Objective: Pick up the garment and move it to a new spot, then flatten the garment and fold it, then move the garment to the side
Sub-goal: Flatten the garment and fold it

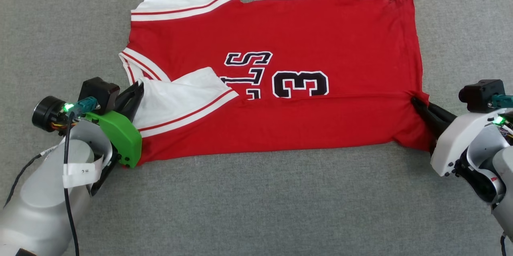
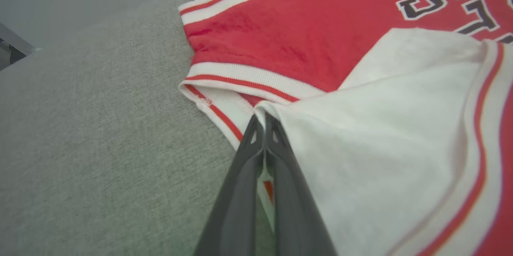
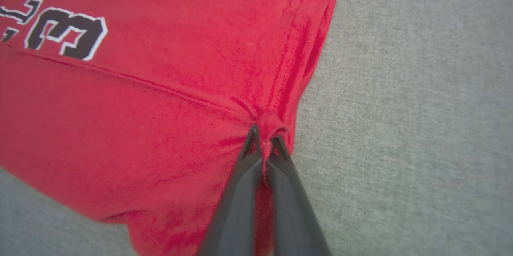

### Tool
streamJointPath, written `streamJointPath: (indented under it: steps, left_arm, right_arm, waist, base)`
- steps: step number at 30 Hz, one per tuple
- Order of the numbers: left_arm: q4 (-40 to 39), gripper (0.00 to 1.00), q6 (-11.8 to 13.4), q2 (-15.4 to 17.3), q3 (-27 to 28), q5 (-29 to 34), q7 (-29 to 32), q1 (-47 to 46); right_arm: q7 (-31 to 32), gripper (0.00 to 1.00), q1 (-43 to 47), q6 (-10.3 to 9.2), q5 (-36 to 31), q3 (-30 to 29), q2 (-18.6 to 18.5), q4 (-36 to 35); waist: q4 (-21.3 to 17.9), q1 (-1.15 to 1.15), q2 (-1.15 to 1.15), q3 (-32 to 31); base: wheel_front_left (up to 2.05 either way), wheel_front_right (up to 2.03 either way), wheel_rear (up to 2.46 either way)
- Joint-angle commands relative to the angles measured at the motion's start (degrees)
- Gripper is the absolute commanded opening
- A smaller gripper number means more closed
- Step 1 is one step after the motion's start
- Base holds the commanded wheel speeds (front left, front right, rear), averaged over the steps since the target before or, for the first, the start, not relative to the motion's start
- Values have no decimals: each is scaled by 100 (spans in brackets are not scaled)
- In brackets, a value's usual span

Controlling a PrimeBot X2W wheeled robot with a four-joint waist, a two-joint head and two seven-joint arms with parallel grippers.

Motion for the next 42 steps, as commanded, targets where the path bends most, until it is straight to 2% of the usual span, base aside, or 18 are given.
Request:
streamJointPath:
  steps: [1, 4, 5, 6, 7, 12, 16, 18, 20, 27, 33, 37, 42]
  left_arm:
    - [152, 0, -32, -62, -59, -20, -25, -125]
    - [433, 0, -48, -202, -212, -84, -94, -185]
    - [509, 16, -51, -251, -252, -113, -115, -190]
    - [589, 56, -54, -301, -295, -153, -142, -201]
    - [640, 100, -55, -326, -316, -179, -177, -215]
    - [695, 100, -58, -286, -400, -397, -304, -271]
    - [439, 100, -59, -73, -469, -649, -243, -320]
    - [234, 100, -59, 87, -526, -838, -1, -356]
    - [-23, 100, -59, 231, -590, -1090, 345, -404]
    - [-1204, 100, -60, 910, -963, -2259, 2434, -797]
    - [-1541, 100, -60, 1051, -1270, -2963, 4038, -983]
    - [-1562, 100, -46, 1041, -1510, -3075, 4720, -1034]
    - [-1424, 100, -22, 982, -1696, -3114, 4989, -906]
  right_arm:
    - [66, 0, -137, -3, 31, 90, 34, 153]
    - [23, 0, -256, -3, 106, 241, 81, 357]
    - [-14, 20, -269, -3, 139, 253, 86, 399]
    - [-69, 61, -274, -3, 174, 259, 81, 432]
    - [-122, 100, -268, -3, 197, 251, 71, 444]
    - [-485, 100, -70, -3, 207, 133, -100, 204]
    - [-627, 100, 267, -3, 201, -153, -253, -162]
    - [-604, 100, 446, -3, 153, -320, -298, -355]
    - [-540, 100, 600, -3, 98, -452, -316, -506]
    - [-180, 100, 985, -3, -173, -927, -180, -983]
    - [123, 100, 1083, -3, -299, -1053, 22, -1205]
    - [288, 100, 1068, -3, -318, -1020, 126, -1275]
    - [351, 100, 973, -3, -319, -951, 260, -1266]
  waist:
    - [-5, 0, 0, 48]
    - [28, 0, 0, 34]
    - [46, 0, 0, 7]
    - [67, 0, 0, -33]
    - [84, 0, 0, -79]
    - [183, 0, 0, -419]
    - [273, 0, 0, -709]
    - [304, 0, 0, -812]
    - [338, 0, 0, -887]
    - [438, 0, 0, -1003]
    - [438, 0, 0, -993]
    - [368, 0, 0, -946]
    - [209, 0, 0, -841]
  base:
    - [0, 0, 0]
    - [0, 0, 0]
    - [0, 0, 0]
    - [0, 0, 0]
    - [0, 0, 0]
    - [0, 0, 0]
    - [0, 0, 0]
    - [0, 0, 0]
    - [0, 0, 0]
    - [0, 0, 0]
    - [0, 0, 0]
    - [0, 0, 0]
    - [0, 0, 0]
